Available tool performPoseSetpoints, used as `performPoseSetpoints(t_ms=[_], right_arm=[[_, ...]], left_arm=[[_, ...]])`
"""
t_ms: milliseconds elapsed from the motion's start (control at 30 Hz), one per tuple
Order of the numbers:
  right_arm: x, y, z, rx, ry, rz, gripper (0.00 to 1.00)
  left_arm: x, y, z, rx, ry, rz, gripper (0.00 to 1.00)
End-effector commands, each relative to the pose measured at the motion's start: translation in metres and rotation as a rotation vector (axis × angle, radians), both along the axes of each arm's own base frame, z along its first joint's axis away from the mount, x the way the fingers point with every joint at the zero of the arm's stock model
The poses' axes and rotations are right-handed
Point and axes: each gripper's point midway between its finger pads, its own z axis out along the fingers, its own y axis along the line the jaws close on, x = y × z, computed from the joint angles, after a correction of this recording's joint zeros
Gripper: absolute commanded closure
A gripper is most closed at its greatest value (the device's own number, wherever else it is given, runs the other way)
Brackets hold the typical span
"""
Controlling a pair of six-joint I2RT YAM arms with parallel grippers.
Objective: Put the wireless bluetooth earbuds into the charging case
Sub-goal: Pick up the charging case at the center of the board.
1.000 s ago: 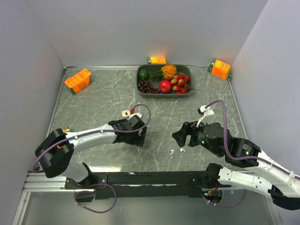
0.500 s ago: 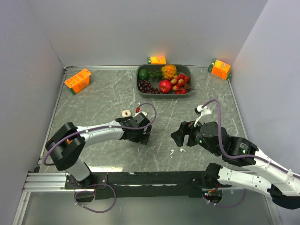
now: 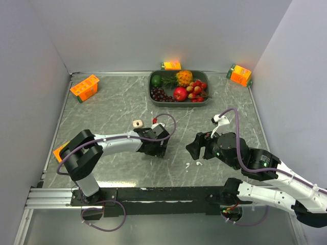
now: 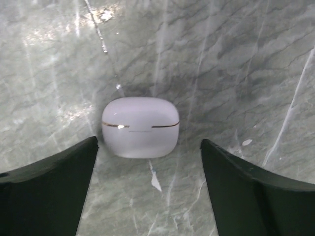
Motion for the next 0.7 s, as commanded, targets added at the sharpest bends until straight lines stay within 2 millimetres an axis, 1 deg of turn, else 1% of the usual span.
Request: performPoseSetpoints(t_ms=[0, 67, 167, 333, 433, 467, 533, 567, 600, 633, 667], right_arm=[[0.002, -0.003, 0.013, 0.037, -0.032, -0.011, 0.14], [0.002, -0.005, 0.013, 0.035, -0.033, -0.017, 0.14], [0.002, -0.006, 0.013, 0.036, -0.035, -0.018, 0.14], [0.002, -0.004, 0.012, 0.034, -0.032, -0.016, 0.14], [0.002, -0.005, 0.013, 0.036, -0.034, -0.017, 0.14], [0.001, -0.006, 0.012, 0.036, -0.033, -0.019, 0.14], [0.001, -0.007, 0.013, 0.040, -0.035, -0.021, 0.14], [0.001, -0.007, 0.013, 0.039, -0.035, -0.022, 0.14], [0.001, -0.008, 0.013, 0.037, -0.035, -0.022, 0.14], [0.001, -0.008, 0.014, 0.040, -0.037, -0.024, 0.14], [0.001, -0.009, 0.015, 0.041, -0.038, -0.025, 0.14]], left_arm=[[0.007, -0.008, 0.002, 0.011, -0.022, 0.017, 0.17], [0.007, -0.006, 0.001, 0.021, -0.019, 0.020, 0.22], [0.005, -0.003, 0.000, 0.029, -0.018, 0.020, 0.26], [0.004, 0.004, -0.006, 0.067, -0.010, 0.016, 0.29], [0.001, 0.005, -0.011, 0.076, 0.003, 0.007, 0.36], [0.001, 0.005, -0.012, 0.074, 0.006, 0.008, 0.43], [-0.002, 0.006, -0.014, 0.072, 0.011, 0.004, 0.51], [-0.002, 0.004, -0.011, 0.057, 0.006, 0.002, 0.59], [-0.004, 0.005, -0.012, 0.052, 0.007, -0.001, 0.62], [-0.004, 0.003, -0.010, 0.038, 0.002, -0.007, 0.65], [-0.003, -0.002, -0.001, 0.000, -0.022, -0.014, 0.71]])
